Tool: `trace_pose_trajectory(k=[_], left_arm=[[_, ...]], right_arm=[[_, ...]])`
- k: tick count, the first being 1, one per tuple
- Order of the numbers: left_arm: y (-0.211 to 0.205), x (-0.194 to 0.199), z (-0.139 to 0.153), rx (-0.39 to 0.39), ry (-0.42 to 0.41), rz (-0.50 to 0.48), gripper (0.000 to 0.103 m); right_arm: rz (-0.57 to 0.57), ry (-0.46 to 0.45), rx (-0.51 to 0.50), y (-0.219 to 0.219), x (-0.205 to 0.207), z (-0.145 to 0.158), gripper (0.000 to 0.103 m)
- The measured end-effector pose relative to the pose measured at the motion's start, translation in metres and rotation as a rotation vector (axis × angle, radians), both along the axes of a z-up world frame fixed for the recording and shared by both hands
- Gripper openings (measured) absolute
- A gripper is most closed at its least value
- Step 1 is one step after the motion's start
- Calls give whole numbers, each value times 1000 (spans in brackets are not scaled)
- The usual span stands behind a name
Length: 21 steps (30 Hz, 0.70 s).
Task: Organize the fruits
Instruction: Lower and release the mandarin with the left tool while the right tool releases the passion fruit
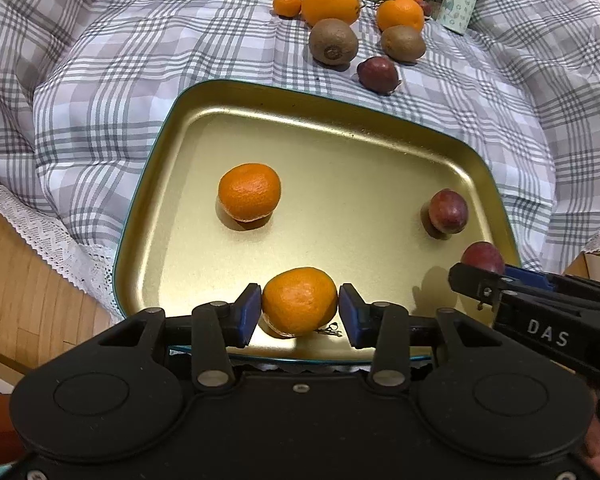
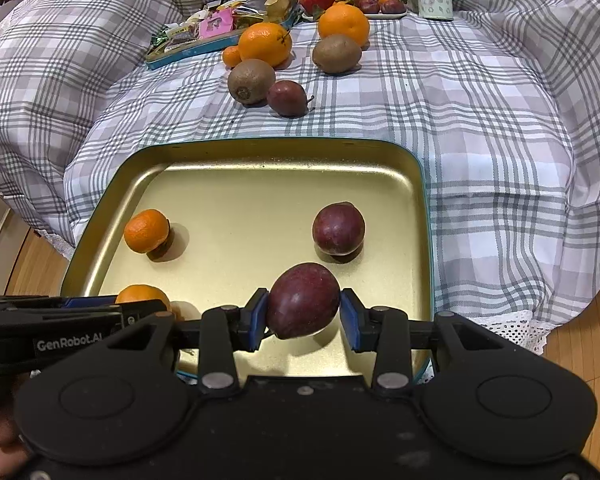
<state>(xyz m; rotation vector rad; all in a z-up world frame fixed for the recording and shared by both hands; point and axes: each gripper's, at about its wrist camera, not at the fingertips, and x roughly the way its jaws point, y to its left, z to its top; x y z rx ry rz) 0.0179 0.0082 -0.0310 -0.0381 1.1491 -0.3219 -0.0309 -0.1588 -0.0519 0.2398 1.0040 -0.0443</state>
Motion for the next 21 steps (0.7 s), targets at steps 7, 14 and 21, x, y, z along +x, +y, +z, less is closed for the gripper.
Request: trace_pose_trajectory(k=[7,14,21], left_arm=[[-5,-3,5,18,-28,-11,50],[-4,-4,6,25,-38,-1,50],[-4,-7,10,31,-58,7,50]], right_arm=[[4,1,-1,1,0,0,40],[2,9,0,1,0,-2,40],[8,13,0,2,1,-2,40]])
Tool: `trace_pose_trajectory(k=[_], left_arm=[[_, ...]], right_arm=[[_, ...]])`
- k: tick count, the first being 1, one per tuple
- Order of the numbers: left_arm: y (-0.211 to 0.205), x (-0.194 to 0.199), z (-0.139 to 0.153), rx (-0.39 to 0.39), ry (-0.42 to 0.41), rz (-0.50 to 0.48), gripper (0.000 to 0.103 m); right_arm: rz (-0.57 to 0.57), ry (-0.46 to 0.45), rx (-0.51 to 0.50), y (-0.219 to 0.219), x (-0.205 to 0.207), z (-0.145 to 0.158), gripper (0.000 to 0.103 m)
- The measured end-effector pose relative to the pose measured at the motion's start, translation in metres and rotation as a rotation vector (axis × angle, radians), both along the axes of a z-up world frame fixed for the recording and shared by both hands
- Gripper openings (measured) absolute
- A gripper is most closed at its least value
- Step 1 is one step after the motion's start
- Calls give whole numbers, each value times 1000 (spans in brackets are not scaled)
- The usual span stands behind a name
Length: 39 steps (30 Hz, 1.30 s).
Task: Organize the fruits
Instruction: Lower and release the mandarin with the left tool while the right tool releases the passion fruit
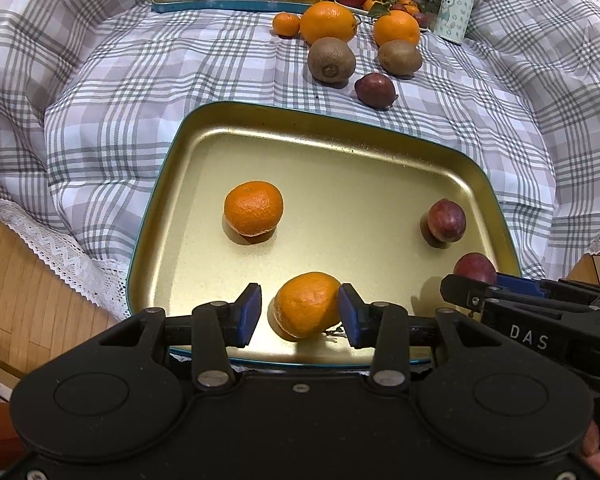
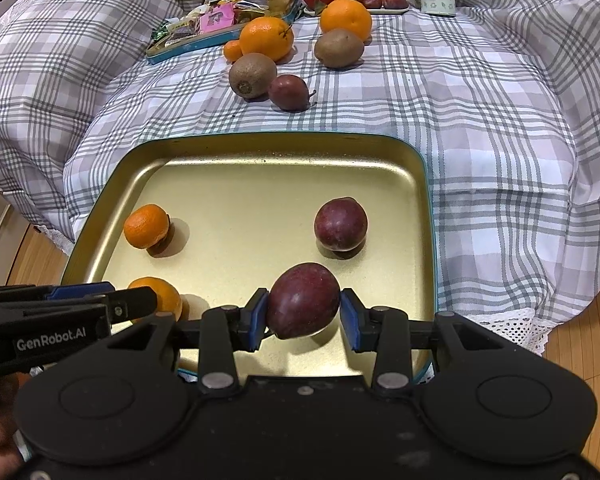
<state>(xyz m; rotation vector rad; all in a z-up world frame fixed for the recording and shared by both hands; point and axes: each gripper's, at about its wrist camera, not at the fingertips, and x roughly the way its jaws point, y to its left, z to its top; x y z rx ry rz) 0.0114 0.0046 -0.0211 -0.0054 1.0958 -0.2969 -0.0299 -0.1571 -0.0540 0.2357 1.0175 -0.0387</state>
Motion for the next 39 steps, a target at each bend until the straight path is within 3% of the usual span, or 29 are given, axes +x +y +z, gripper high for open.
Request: trace_pose_trajectory(k=[24,39], left_arm=[[-1,-3,5,17,-33,0,50],[-2,-8,24,36,-187,-5,50]], right_arm=[[-3,-3,8,0,0,1,40],[-35,-66,18,-6,-4,14,40]])
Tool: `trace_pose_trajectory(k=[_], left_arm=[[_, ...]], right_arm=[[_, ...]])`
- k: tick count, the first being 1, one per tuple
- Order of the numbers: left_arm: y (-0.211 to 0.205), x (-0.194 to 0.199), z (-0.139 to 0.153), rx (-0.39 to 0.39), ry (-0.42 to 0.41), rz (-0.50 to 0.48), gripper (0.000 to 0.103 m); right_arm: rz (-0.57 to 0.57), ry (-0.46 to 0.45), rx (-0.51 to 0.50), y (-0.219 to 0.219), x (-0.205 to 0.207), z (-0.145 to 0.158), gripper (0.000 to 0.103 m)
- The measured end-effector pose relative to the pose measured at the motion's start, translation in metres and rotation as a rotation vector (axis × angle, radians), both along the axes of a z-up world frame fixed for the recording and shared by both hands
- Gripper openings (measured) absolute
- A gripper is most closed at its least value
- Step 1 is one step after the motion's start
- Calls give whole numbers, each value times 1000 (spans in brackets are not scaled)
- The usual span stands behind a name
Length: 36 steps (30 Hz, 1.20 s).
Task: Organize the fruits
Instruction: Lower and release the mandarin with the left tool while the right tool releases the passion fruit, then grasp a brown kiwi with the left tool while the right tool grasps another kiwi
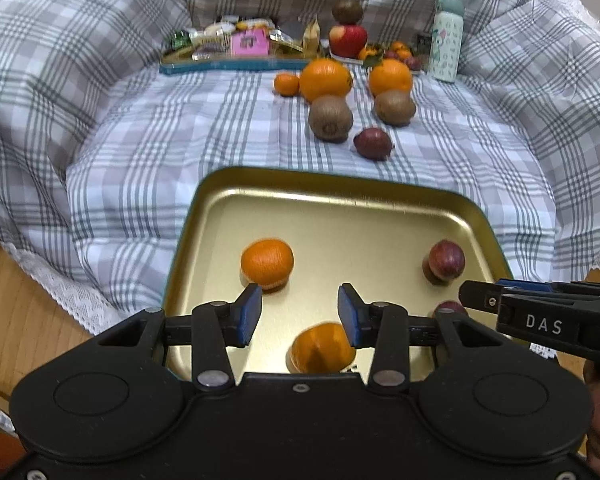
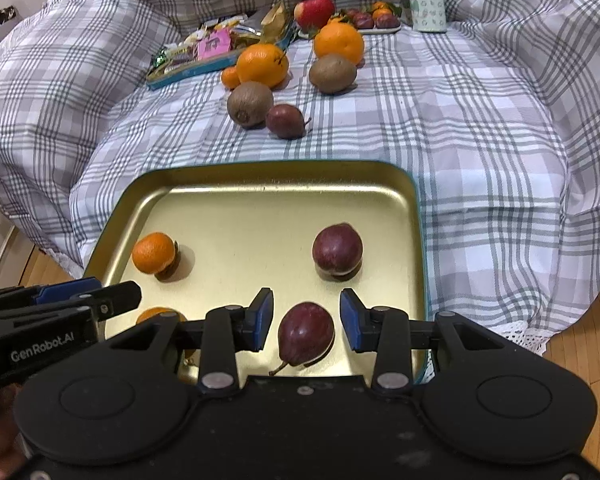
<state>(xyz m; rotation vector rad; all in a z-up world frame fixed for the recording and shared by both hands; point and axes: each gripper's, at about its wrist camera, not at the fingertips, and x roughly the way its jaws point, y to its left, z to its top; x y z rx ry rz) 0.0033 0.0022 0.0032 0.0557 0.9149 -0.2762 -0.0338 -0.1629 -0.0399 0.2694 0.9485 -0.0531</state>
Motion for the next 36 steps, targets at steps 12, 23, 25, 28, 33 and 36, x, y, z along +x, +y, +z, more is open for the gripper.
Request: trace_pose_trajectory(k=[12,23,25,28,33,36], left_arm=[[-4,1,15,20,-148,34,50],[-17,24,23,35,-166,12,50],[-20,30,24,41,-167,4,50],[-24,38,25,52,-174,-1,50],[-28,58,26,41,-152,-12,50],[-31,70,25,31,-137,-23,50]], right_arm=[[-46,-120,-17,-7,-4,14,42],[-82,-170,-19,-18,7,21,43],[-85,-173,-17,-20,11,22,43],[-89,-175,-10,-22,18,23,43],[-92,-174,0,-26,33,24,43],[-94,-172,1,-28,42,24,43]])
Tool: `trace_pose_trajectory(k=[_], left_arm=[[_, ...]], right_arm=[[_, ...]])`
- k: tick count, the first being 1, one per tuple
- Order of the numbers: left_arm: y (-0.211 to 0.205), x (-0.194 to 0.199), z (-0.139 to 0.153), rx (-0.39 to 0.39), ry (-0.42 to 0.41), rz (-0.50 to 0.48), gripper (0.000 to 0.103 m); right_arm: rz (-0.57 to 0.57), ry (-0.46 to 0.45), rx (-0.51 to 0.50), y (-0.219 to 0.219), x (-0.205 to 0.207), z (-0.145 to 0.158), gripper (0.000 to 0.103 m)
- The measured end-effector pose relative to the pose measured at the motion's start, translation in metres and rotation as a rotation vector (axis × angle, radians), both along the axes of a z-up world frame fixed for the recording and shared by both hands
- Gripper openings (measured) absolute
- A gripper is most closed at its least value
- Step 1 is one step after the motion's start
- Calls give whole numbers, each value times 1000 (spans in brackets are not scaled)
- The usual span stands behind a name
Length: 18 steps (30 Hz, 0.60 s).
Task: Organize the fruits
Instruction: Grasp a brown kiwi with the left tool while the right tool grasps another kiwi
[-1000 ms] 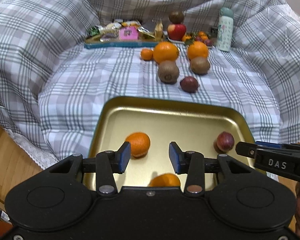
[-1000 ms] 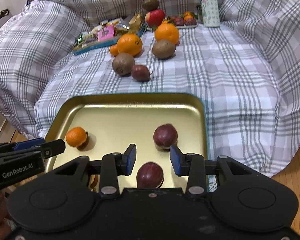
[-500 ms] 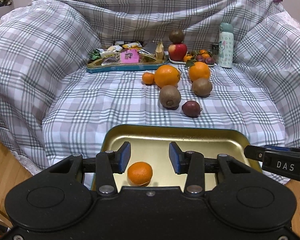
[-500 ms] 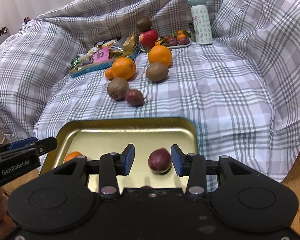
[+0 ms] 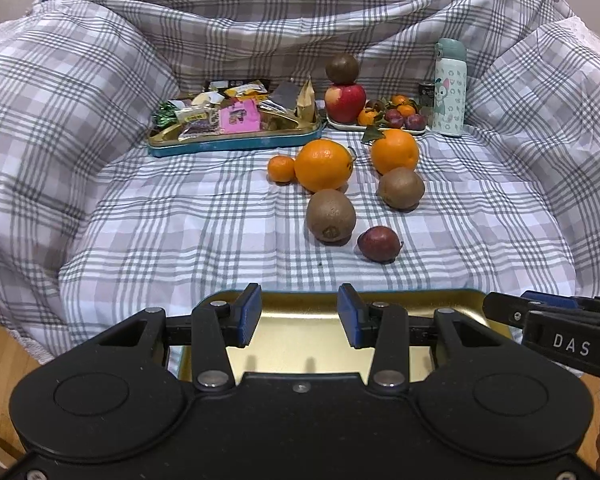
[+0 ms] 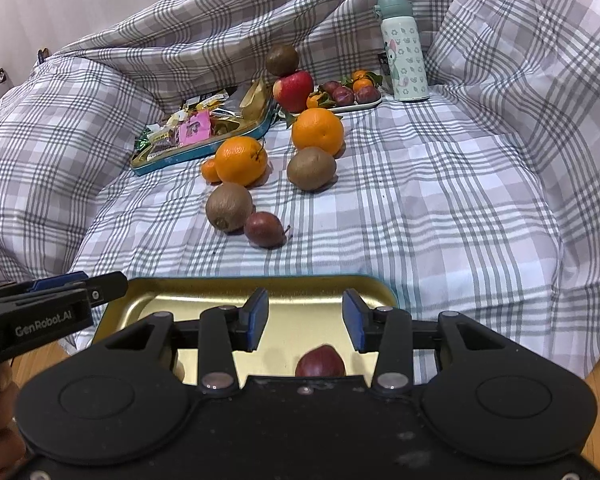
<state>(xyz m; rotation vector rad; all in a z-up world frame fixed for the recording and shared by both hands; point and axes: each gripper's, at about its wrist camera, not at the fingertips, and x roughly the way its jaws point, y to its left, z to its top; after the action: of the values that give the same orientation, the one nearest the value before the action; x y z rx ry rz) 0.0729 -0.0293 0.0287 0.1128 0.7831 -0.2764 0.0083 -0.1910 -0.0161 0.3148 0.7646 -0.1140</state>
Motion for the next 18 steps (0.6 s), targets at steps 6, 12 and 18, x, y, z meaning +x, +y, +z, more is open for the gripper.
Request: trace_pose_trajectory(k=[6,12,18], left_arm=[[-11,24,0,3,0,-24,50],[-20,52,-3,-28,27,-62,50],[-31,82,-8,-46,48,-81,49]], right_arm=[[-13,11,6,-9,22,-2,43],[-28,23,12,-19,43,-5,43],[-44,36,15,-28,66,-10,43]])
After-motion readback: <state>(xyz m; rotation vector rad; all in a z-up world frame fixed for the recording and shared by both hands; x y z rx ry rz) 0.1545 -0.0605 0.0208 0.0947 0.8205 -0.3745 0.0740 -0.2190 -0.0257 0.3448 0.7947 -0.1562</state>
